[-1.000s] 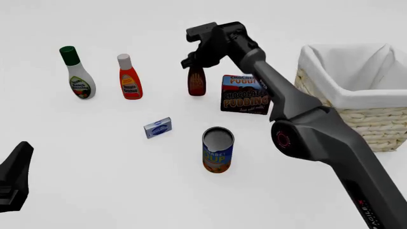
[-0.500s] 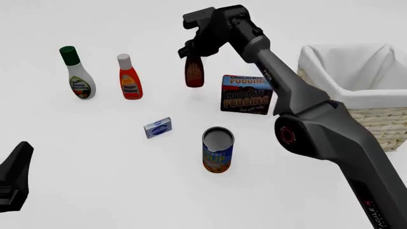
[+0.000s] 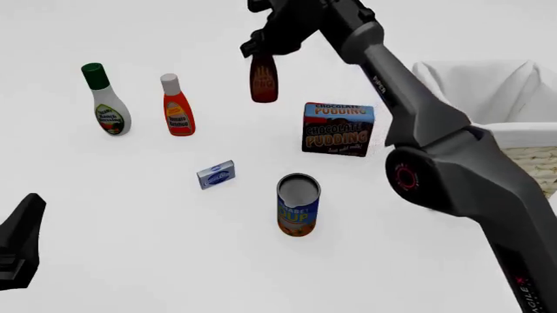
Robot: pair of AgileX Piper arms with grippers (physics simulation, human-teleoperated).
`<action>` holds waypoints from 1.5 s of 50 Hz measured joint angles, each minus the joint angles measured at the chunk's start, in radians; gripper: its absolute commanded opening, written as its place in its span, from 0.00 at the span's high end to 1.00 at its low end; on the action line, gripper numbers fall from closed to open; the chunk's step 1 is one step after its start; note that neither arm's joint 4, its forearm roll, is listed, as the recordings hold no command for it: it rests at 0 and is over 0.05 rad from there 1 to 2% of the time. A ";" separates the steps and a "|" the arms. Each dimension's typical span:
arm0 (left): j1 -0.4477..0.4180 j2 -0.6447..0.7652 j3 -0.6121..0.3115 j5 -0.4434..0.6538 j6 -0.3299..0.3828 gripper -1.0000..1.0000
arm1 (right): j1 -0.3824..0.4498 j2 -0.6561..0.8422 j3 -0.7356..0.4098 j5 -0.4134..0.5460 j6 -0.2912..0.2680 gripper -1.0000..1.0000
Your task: Pick the bbq sauce and place it in the basket.
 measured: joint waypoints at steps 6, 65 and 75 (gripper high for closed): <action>0.000 0.000 0.000 0.000 0.000 0.00 | 0.002 -0.026 0.000 0.017 -0.007 1.00; 0.000 0.000 0.000 0.000 0.000 0.00 | -0.082 -0.319 0.073 0.159 -0.086 1.00; 0.000 0.000 0.000 0.000 0.000 0.00 | -0.104 -0.394 0.128 0.162 -0.101 1.00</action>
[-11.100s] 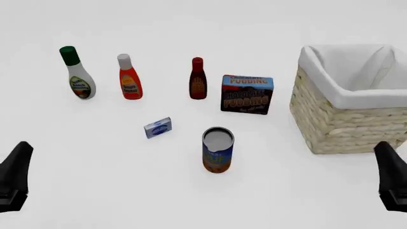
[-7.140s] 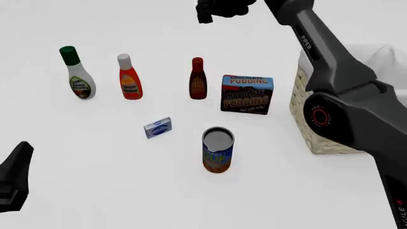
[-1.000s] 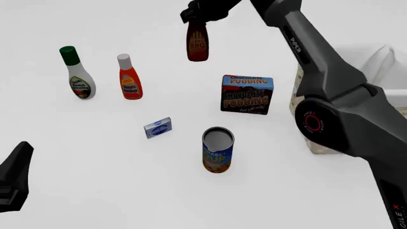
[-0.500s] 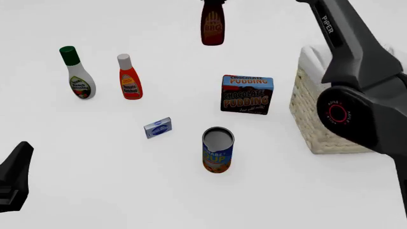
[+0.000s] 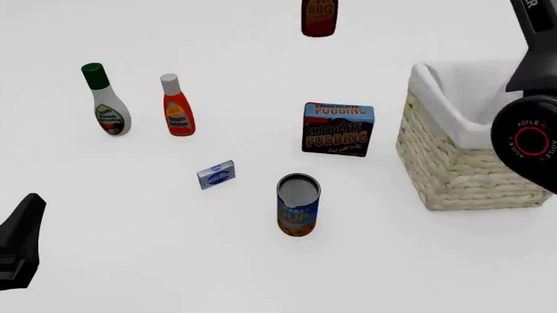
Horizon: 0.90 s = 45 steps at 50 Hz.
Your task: Pick the bbq sauce and place it in the basket.
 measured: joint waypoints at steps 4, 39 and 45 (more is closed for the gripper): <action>0.000 0.000 0.000 0.000 0.000 0.00 | -0.010 -0.030 0.022 0.000 -0.006 1.00; 0.000 0.000 0.000 0.000 0.000 0.00 | -0.167 -0.308 0.267 -0.020 -0.040 1.00; 0.000 0.000 0.000 0.000 0.000 0.00 | -0.199 -0.366 0.338 -0.039 -0.040 1.00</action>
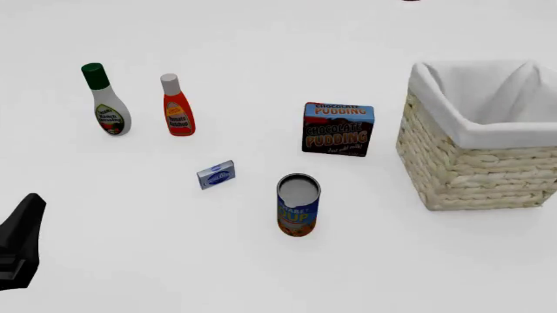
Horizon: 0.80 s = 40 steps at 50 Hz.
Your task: Pick the bbq sauce and place it in the basket.
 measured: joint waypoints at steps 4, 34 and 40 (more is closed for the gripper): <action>0.000 0.000 0.000 0.000 0.000 0.00 | -0.020 -0.037 0.045 -0.013 0.001 1.00; 0.000 0.000 0.000 0.000 0.000 0.00 | -0.161 -0.279 0.374 -0.108 0.020 1.00; 0.000 0.000 0.000 0.000 0.000 0.00 | -0.190 -0.324 0.439 -0.127 0.027 1.00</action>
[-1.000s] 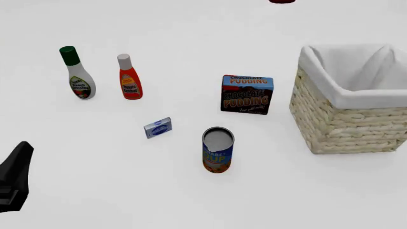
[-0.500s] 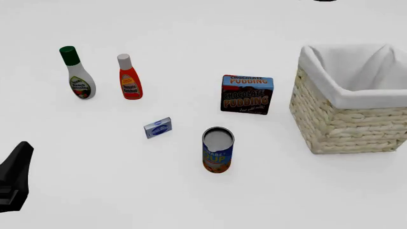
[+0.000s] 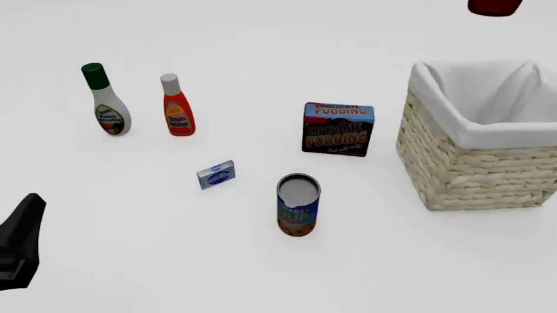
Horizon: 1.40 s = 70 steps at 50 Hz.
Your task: Pick the bbq sauce and place it in the basket.
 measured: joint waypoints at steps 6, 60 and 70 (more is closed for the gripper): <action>0.000 0.000 0.000 0.000 0.000 0.00 | -0.031 -0.040 0.065 -0.021 0.005 1.00; 0.000 0.000 0.000 0.000 0.000 0.00 | -0.125 -0.143 0.561 -0.326 0.093 1.00; 0.000 0.000 0.000 0.000 0.000 0.00 | -0.133 -0.137 0.614 -0.368 0.101 1.00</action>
